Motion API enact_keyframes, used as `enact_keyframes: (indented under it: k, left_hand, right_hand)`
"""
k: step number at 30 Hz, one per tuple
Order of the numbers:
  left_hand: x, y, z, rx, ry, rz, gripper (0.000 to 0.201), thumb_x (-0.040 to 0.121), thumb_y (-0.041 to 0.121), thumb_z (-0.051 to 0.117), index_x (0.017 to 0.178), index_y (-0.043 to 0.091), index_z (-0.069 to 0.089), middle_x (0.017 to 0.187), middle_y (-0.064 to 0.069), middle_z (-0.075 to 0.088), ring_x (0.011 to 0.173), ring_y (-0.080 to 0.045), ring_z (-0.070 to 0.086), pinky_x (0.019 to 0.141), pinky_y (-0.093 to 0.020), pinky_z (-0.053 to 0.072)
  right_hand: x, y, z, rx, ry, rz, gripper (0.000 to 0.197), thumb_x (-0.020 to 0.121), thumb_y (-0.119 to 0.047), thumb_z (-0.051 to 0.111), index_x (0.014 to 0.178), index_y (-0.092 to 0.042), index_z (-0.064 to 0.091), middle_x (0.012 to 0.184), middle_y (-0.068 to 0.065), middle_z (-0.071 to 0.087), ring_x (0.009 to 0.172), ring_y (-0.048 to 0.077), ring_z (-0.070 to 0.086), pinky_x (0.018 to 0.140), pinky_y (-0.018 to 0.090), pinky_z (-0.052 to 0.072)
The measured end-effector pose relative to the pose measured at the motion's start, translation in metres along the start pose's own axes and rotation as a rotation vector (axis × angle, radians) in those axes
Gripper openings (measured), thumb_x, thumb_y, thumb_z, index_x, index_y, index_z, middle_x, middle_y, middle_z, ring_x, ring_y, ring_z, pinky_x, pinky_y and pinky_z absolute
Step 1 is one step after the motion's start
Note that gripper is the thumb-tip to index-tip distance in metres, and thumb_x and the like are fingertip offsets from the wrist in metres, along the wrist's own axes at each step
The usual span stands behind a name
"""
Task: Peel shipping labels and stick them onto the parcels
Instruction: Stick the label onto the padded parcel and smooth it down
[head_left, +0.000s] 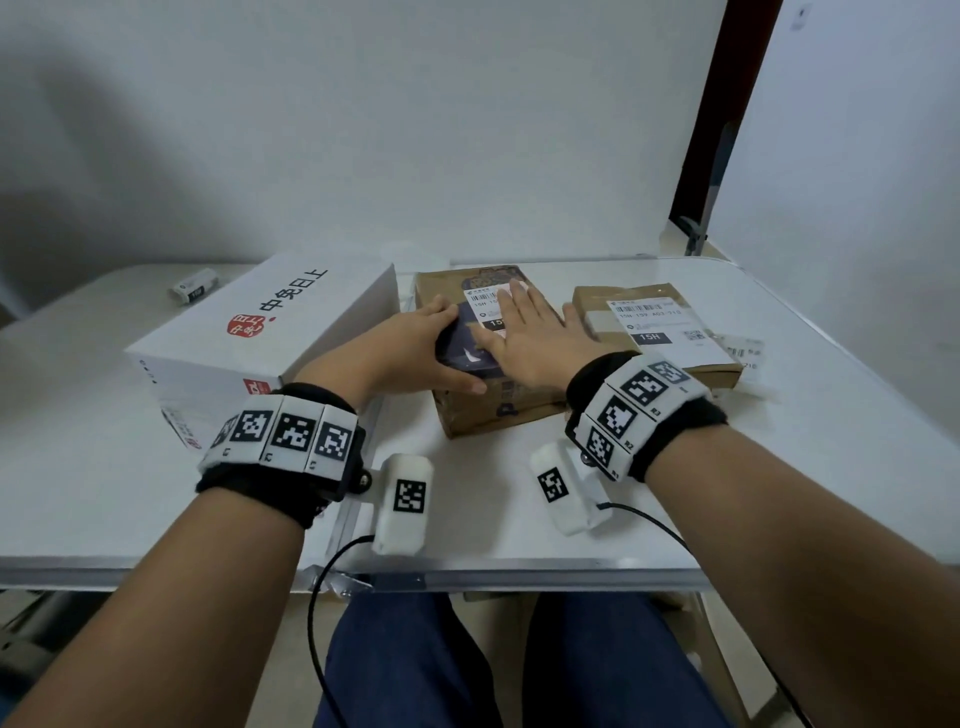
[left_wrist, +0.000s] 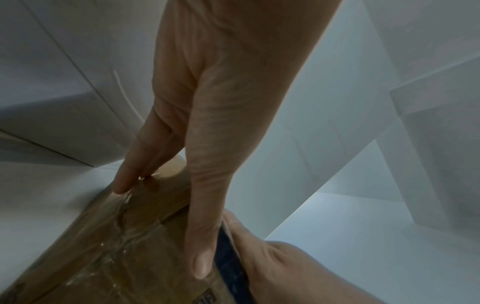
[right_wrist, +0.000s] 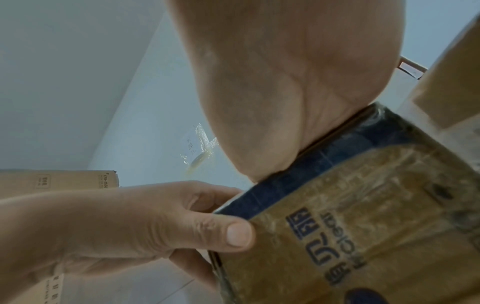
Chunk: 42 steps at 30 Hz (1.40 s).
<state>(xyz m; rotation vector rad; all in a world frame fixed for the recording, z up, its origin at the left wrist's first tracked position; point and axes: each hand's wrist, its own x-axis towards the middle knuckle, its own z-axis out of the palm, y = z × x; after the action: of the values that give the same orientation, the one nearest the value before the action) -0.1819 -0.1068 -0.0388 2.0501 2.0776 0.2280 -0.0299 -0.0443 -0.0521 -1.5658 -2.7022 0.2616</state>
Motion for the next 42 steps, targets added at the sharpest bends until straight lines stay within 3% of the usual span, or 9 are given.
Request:
enact_keyframes:
  k: [11,15,21,27,30,32,36,39,42]
  left_hand:
    - [-0.001,-0.001,0.0,-0.038,-0.002,-0.014,0.109,0.07,0.053,0.076,0.154,0.019,0.014,0.161,0.007,0.006,0.145,-0.015,0.022,0.112,-0.026,0.029]
    - [-0.001,-0.004,-0.001,-0.059,-0.011,-0.031,0.108,0.07,0.054,0.075,0.153,0.022,0.015,0.161,0.008,0.008,0.144,-0.014,0.022,0.114,-0.026,0.021]
    - [-0.003,-0.002,-0.008,-0.125,-0.069,-0.035,0.099,0.074,0.05,0.075,0.15,0.023,0.018,0.151,0.005,0.033,0.125,-0.015,0.043,0.099,-0.023,0.032]
    - [0.003,0.017,-0.024,-0.088,-0.014,-0.015,0.102,0.074,0.065,0.063,0.151,0.041,-0.001,0.156,0.006,-0.029,0.145,-0.023,0.02,0.113,-0.037,0.023]
    - [0.017,0.039,-0.041,-0.119,0.207,0.078,0.079,0.085,0.056,0.057,0.151,0.032,0.02,0.16,0.007,-0.017,0.142,-0.021,0.028,0.11,-0.035,0.027]
    - [0.035,0.055,-0.048,-0.098,0.261,0.14,0.06,0.091,0.046,0.056,0.145,0.027,0.038,0.162,0.005,-0.001,0.139,-0.021,0.033,0.108,-0.033,0.029]
    - [0.077,0.096,-0.048,-0.03,0.21,0.238,0.033,0.094,0.036,0.055,0.125,0.025,0.06,0.155,0.003,0.031,0.118,-0.02,0.054,0.104,-0.032,0.038]
    - [0.102,0.127,-0.045,0.005,0.156,0.281,0.029,0.095,0.034,0.054,0.122,0.025,0.063,0.153,0.002,0.036,0.123,-0.019,0.052,0.108,-0.032,0.034]
    - [0.119,0.151,-0.044,0.063,0.11,0.311,0.03,0.096,0.033,0.053,0.122,0.023,0.064,0.149,0.0,0.042,0.127,-0.02,0.049,0.107,-0.031,0.031]
  right_hand:
    - [-0.015,0.019,-0.002,-0.018,-0.009,0.016,0.063,0.102,-0.045,0.011,0.153,-0.014,-0.009,0.161,0.003,-0.017,0.149,0.019,-0.015,0.12,0.048,-0.007]
    - [-0.022,0.033,-0.005,-0.005,-0.007,0.067,0.063,0.102,-0.044,0.011,0.153,-0.014,-0.008,0.161,0.004,-0.016,0.149,0.021,-0.015,0.119,0.047,-0.007]
    - [-0.023,0.06,-0.023,0.211,0.171,0.152,0.06,0.103,-0.036,0.016,0.154,-0.009,0.0,0.163,0.008,-0.006,0.15,0.023,-0.006,0.12,0.047,0.0]
    - [-0.026,0.103,-0.043,0.561,0.401,0.205,0.049,0.105,-0.03,0.02,0.148,-0.007,0.027,0.157,0.01,0.024,0.146,0.025,0.017,0.117,0.038,0.016]
    - [-0.032,0.129,-0.056,0.751,0.478,0.323,0.041,0.105,-0.028,0.022,0.126,-0.008,0.05,0.131,0.014,0.05,0.129,0.03,0.042,0.101,0.034,0.032]
    - [-0.031,0.152,-0.062,0.735,0.465,0.44,0.041,0.105,-0.022,0.025,0.131,-0.002,0.048,0.136,0.018,0.05,0.128,0.032,0.045,0.104,0.036,0.034]
    - [-0.024,0.208,-0.052,0.631,0.308,0.606,0.039,0.101,0.0,0.032,0.138,0.004,0.042,0.144,0.019,0.045,0.132,0.03,0.046,0.108,0.034,0.037]
    - [-0.033,0.231,-0.04,0.578,0.183,0.631,0.045,0.102,-0.003,0.03,0.146,-0.009,0.038,0.152,0.012,0.038,0.138,0.027,0.039,0.113,0.03,0.029]
    - [-0.036,0.238,-0.029,0.449,-0.008,0.624,0.042,0.096,-0.016,0.054,0.135,-0.001,0.051,0.14,0.015,0.05,0.126,0.028,0.049,0.106,0.031,0.035]
